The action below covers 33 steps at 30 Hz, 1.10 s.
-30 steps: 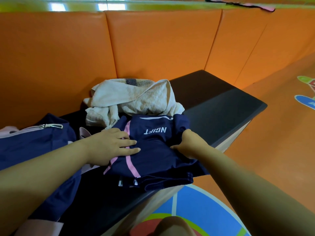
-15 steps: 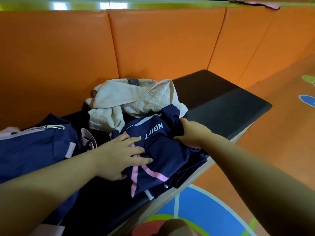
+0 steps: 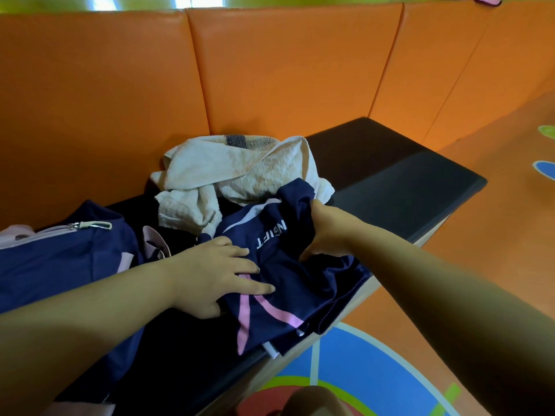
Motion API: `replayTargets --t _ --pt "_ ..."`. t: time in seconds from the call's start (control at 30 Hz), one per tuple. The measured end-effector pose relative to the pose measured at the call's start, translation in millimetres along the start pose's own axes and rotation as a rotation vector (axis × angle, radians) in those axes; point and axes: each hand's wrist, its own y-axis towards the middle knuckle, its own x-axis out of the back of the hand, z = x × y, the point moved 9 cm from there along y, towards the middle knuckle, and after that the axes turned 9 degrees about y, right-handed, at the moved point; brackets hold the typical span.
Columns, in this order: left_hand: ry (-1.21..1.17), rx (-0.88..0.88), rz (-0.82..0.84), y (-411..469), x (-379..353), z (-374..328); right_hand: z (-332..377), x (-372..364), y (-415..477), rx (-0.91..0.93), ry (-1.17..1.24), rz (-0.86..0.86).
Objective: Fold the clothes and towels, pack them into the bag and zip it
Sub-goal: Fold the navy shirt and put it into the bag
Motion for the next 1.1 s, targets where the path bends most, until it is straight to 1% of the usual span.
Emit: replayTargets --t 0.03,0.07,0.1,0.17,0.2,0.27,0.3,0.37,0.4,0.47,0.5,0.57,0.6,0.63,0.67,0.73,0.8,0.87,0.9,1.0,1.1 --pt "-0.004 0.003 -0.071 -3 -1 1 6 1 1 0.031 -0.057 -0.007" --pt "-0.047 0.008 -0.065 -4 5 -4 12 4 2 0.064 -0.108 -0.025" --pt "-0.078 -0.017 -0.105 -4 12 -9 17 8 3 0.101 -0.157 -0.052" --pt "-0.234 -0.002 -0.139 -3 21 -9 28 15 4 0.193 -0.288 -0.141" --pt "-0.290 0.012 -0.199 -4 27 -7 35 18 3 0.241 -0.366 -0.206" --pt "-0.248 0.076 -0.361 -6 39 4 48 18 -1 0.319 -0.489 -0.321" --pt "-0.186 0.124 -0.457 -9 45 10 53 15 -4 0.359 -0.525 -0.368" --pt "-0.087 0.300 -0.622 -16 59 30 61 8 -16 0.445 -0.559 -0.485" --pt "-0.065 0.396 -0.663 -20 63 41 64 6 -24 0.480 -0.557 -0.558" --pt "-0.135 0.564 -0.629 -19 62 63 68 4 -40 0.546 -0.528 -0.687" --pt "-0.182 0.593 -0.539 -13 56 70 69 1 -47 0.580 -0.513 -0.724" --pt "-0.217 0.586 -0.277 5 37 74 72 -4 -61 0.636 -0.470 -0.775" --pt "-0.224 0.556 -0.171 13 29 74 73 -6 -67 0.654 -0.431 -0.774" --pt "-0.245 0.523 -0.105 20 24 73 72 -7 -70 0.670 -0.395 -0.769" --pt "-0.280 0.487 -0.097 26 23 71 71 -8 -72 0.670 -0.361 -0.751" --pt "-0.326 0.386 -0.169 35 29 64 65 -5 -70 0.599 -0.302 -0.669" --pt "-0.323 0.324 -0.219 35 35 56 54 0 -62 0.462 -0.223 -0.501" --pt "-0.288 0.287 -0.278 32 36 48 51 1 -57 0.343 -0.215 -0.332" --pt "-0.266 0.276 -0.308 30 35 44 53 0 -58 0.334 -0.239 -0.304" --pt "-0.164 0.257 -0.407 21 31 32 63 -8 -70 0.355 -0.325 -0.301" --pt "-0.142 0.243 -0.426 10 27 25 66 -25 -86 0.340 -0.353 -0.211"
